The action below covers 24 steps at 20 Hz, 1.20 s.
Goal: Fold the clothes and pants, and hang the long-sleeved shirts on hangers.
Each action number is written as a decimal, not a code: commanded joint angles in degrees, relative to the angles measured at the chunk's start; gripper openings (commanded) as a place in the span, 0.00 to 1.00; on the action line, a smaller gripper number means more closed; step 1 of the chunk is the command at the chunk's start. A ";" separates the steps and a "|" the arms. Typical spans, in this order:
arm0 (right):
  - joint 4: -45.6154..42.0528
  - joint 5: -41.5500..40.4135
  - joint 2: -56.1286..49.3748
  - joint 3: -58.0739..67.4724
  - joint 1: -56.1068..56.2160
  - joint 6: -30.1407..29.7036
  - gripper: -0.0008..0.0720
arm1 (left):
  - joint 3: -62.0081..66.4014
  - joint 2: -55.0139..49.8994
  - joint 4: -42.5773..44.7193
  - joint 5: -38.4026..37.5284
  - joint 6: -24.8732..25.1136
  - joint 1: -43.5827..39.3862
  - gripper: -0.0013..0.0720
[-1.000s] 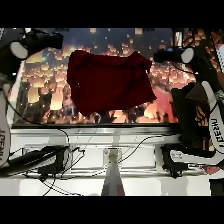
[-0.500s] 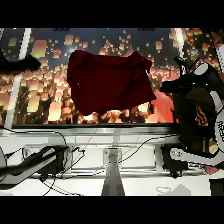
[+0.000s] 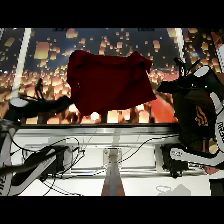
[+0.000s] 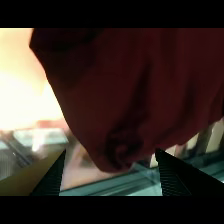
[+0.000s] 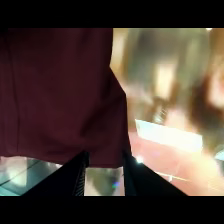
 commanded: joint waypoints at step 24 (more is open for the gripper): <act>15.34 7.52 0.00 -5.53 8.74 -8.11 0.49 | 15.78 -1.25 -9.25 17.55 6.29 -19.12 0.04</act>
